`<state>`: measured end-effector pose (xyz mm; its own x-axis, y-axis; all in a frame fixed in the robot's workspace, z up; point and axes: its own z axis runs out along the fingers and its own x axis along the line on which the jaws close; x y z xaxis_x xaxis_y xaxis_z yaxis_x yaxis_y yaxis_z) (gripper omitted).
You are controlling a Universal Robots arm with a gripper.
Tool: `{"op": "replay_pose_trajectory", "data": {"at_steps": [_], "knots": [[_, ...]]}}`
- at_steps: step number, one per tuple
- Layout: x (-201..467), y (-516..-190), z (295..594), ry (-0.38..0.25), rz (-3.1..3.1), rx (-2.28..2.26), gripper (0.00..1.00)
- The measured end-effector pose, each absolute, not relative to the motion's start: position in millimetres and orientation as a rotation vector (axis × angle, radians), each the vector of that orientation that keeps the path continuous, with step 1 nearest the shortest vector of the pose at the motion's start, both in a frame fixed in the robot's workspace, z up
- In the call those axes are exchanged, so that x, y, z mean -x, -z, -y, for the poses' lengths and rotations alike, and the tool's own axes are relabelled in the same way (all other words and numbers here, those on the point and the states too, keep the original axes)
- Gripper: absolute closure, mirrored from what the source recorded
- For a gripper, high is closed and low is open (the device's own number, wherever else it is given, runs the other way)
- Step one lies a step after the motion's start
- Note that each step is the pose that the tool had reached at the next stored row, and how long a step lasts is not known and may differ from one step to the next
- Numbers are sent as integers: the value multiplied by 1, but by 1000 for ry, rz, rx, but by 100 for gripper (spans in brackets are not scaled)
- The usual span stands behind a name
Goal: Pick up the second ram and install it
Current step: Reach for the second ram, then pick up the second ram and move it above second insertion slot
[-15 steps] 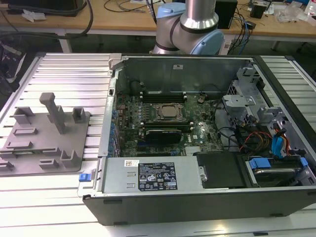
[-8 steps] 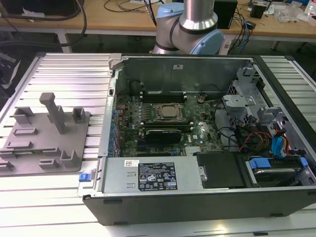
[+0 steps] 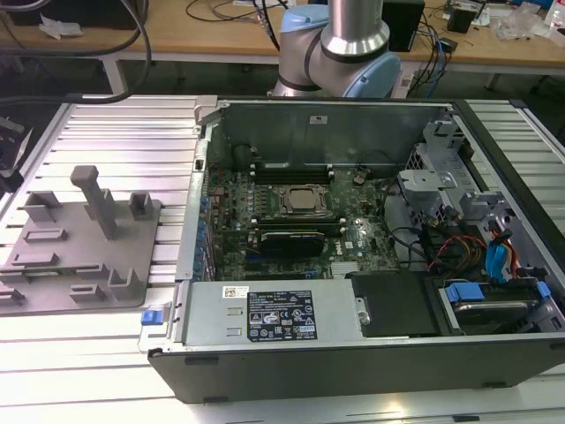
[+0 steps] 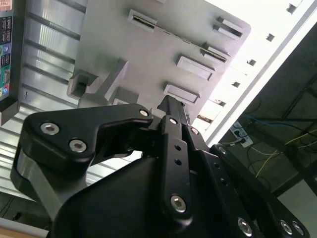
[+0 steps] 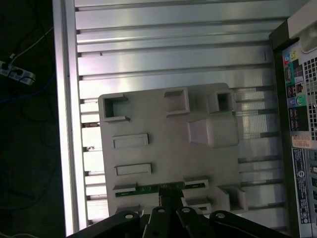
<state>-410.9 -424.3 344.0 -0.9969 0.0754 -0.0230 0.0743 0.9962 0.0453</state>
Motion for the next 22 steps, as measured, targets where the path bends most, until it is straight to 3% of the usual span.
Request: {"op": "replay_pose_trajectory", "data": {"at_steps": [15,22], "knots": [[411,-343,424,-69,-3114,-106,92],[411,-339,424,-72,-3098,398,92]]}}
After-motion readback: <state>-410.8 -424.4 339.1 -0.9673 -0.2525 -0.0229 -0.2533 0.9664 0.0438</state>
